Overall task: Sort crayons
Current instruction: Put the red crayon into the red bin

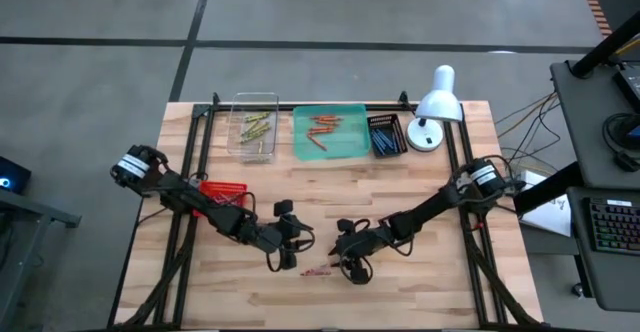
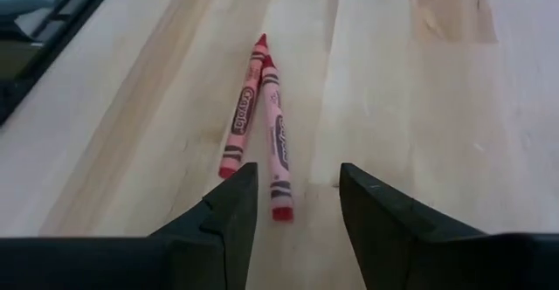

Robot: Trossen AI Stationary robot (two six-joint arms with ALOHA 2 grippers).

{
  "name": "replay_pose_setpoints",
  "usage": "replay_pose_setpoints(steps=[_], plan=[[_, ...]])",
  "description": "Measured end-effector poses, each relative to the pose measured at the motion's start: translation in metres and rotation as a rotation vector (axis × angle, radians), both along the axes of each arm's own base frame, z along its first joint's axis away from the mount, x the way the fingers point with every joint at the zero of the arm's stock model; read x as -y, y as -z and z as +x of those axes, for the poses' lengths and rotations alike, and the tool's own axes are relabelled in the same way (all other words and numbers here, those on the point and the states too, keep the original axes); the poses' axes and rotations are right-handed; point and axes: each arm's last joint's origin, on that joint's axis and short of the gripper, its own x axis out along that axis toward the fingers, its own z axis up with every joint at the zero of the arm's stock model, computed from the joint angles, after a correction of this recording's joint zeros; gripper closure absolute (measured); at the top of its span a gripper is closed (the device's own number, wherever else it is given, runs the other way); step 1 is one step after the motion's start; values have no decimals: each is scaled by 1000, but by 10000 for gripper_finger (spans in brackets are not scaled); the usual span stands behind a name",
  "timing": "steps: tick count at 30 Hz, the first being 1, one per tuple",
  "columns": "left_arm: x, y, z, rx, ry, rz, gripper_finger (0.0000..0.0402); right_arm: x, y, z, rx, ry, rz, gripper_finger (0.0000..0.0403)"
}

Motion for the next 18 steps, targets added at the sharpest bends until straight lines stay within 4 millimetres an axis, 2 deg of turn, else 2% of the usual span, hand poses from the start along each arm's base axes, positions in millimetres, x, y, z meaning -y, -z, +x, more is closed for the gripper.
replay_pose_setpoints(steps=[11, 18], plan=[[-1, 0, 0, 4, -14, 8, 269, 4, 14, 4, -18, -19, 54, 251], [0, -5, 1, 18, -15, 3, 269, 14, 16, 8, -22, -6, 49, 272]])
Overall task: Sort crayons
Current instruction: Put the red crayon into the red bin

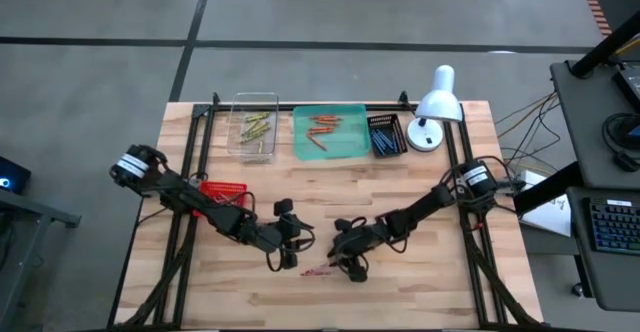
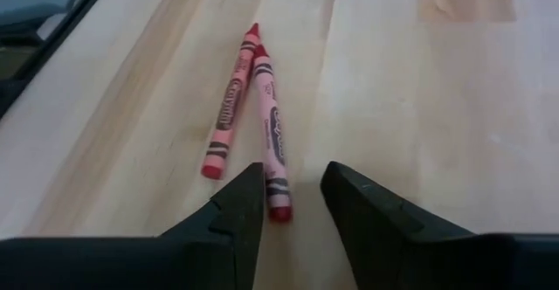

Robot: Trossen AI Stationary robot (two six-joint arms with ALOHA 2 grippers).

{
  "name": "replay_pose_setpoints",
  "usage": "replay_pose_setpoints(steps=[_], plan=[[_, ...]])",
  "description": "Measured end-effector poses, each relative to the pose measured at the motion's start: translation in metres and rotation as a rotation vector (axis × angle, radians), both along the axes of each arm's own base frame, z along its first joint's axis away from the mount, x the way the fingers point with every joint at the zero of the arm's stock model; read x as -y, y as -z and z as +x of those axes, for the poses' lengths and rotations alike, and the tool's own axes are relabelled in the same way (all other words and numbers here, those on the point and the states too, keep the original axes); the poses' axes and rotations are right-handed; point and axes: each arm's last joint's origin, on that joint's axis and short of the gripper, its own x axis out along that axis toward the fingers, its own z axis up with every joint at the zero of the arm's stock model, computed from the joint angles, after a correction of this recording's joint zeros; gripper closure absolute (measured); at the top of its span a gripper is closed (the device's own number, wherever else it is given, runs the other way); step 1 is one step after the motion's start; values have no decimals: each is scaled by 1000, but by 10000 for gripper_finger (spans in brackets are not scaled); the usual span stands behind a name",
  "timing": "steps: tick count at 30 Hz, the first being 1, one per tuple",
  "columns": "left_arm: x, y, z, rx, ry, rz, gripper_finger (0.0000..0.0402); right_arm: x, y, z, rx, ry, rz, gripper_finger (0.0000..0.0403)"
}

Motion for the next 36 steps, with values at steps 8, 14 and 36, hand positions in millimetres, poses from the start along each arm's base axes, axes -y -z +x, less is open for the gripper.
replay_pose_setpoints(steps=[8, 14, 36], plan=[[-4, -30, -7, 68, -57, 11, 269, 8, 1, 2, -9, 21, -31, 333], [-11, -55, -20, 114, -85, 4, 269, 8, 2, 1, -15, 16, -47, 384], [-11, -45, -26, -27, 36, 53, 269, 32, -64, 18, 116, 195, -151, 393]])
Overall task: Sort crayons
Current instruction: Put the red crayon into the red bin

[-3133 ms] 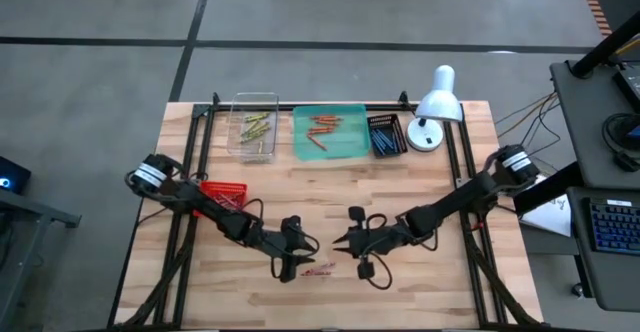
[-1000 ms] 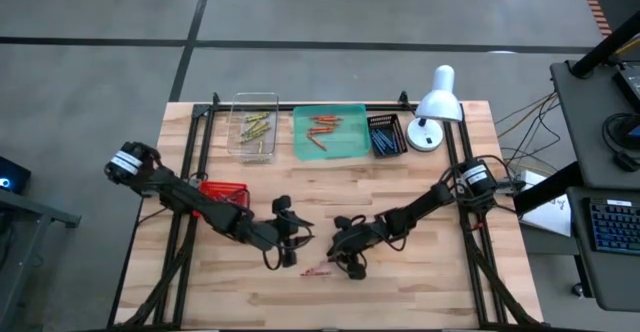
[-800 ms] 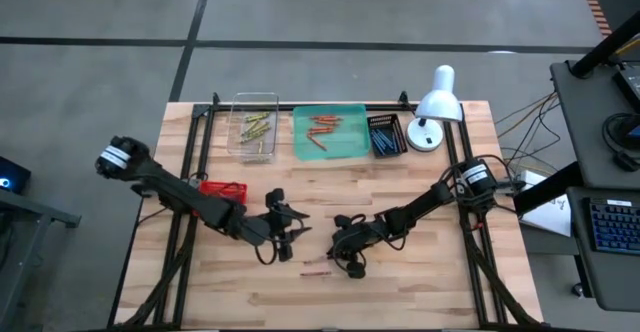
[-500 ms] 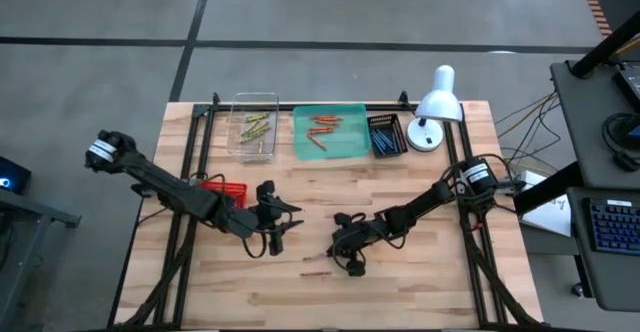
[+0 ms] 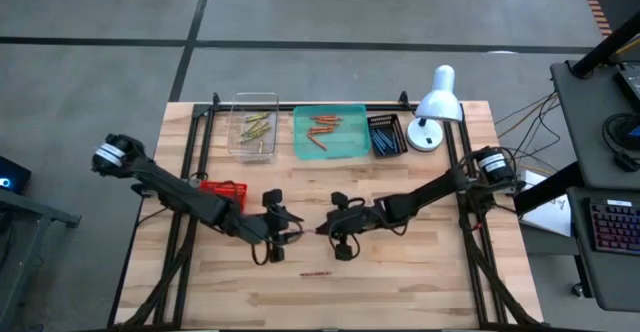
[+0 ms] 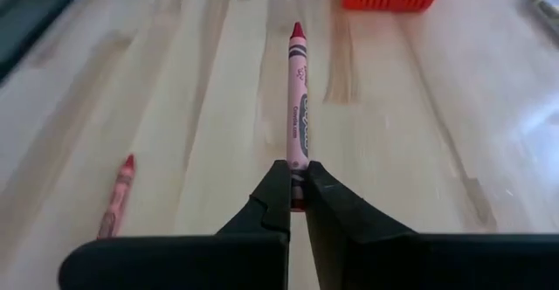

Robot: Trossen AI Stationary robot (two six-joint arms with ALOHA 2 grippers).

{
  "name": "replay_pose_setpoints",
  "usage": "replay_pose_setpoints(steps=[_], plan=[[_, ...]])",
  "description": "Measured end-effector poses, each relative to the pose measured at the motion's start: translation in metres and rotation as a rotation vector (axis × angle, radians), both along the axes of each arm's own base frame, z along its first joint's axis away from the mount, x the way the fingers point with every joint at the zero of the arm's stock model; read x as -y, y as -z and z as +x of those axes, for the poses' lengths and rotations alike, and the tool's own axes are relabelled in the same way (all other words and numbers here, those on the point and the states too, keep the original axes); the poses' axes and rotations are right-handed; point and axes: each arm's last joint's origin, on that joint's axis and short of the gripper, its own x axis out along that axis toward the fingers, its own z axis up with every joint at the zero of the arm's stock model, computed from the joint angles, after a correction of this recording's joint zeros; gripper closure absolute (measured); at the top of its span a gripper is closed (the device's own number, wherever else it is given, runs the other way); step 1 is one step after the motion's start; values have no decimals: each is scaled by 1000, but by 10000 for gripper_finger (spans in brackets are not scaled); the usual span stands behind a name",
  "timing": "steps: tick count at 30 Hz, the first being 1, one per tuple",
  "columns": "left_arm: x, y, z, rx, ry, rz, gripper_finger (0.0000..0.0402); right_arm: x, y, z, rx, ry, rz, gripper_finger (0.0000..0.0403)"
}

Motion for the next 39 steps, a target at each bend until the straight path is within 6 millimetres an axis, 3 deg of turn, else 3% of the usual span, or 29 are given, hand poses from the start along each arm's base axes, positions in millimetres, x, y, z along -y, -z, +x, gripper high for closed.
replay_pose_setpoints(steps=[9, 20, 24, 31, 39], plan=[[3, 26, 7, -104, 10, 108, 269, -1, -17, 12, -142, 9, -96, 394], [3, 39, 7, -175, 11, 142, 274, -3, -27, 17, -125, 0, -106, 397], [2, 39, 7, -176, 11, 142, 303, -3, -26, 17, -129, 0, -106, 396], [2, 39, 7, -177, 9, 140, 390, -3, -25, 17, -137, -1, -107, 395], [3, 36, 9, -144, 4, 117, 382, -2, -24, 16, -153, -2, -112, 394]])
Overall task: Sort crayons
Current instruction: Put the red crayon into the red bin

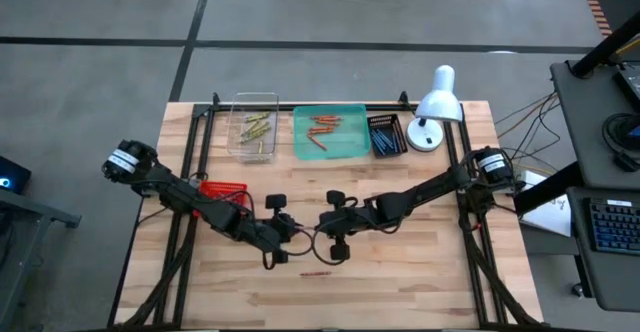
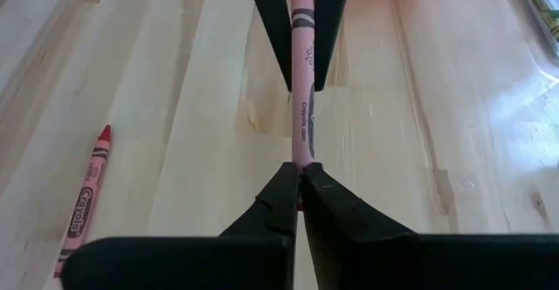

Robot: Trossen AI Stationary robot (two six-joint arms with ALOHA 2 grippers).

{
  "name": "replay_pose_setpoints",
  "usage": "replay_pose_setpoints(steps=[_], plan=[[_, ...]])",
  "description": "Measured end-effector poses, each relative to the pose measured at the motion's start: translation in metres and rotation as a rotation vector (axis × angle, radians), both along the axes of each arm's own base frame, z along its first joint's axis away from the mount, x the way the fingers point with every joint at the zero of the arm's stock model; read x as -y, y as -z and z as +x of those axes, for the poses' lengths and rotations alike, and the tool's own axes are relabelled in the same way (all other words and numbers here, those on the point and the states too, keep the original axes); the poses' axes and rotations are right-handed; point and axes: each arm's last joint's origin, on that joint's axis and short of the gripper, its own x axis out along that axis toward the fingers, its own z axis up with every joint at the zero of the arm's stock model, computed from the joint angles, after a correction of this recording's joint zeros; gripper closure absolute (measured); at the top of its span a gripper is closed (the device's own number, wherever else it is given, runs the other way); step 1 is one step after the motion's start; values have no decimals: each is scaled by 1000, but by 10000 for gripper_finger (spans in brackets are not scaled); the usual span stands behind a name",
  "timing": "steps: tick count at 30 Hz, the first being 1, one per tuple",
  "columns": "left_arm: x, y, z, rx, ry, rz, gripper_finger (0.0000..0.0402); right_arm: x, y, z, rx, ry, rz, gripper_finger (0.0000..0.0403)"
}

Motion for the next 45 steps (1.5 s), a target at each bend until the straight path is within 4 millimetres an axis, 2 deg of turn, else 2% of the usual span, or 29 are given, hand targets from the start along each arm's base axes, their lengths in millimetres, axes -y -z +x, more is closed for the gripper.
replay_pose_setpoints(steps=[5, 14, 19, 24, 37, 41, 45], plan=[[1, 0, 0, -8, 19, -16, 359, 0, 1, -1, -15, -1, -4, 394], [1, -1, 1, 9, 20, -28, 275, 0, 2, -2, -26, -4, -11, 394], [0, -1, 2, 12, 6, -40, 255, 0, 2, -2, -28, -7, -15, 394], [0, -2, 2, 16, -1, -36, 276, 0, 2, -2, -28, -6, -15, 394], [-1, -2, 2, 22, -6, -37, 393, 0, 2, -2, -28, -6, -11, 391], [-1, -2, 2, 22, -5, -37, 392, 0, 2, -2, -30, -11, -8, 372], [-1, -2, 2, 18, -5, -36, 395, 0, 2, -2, -32, -17, -11, 333]])
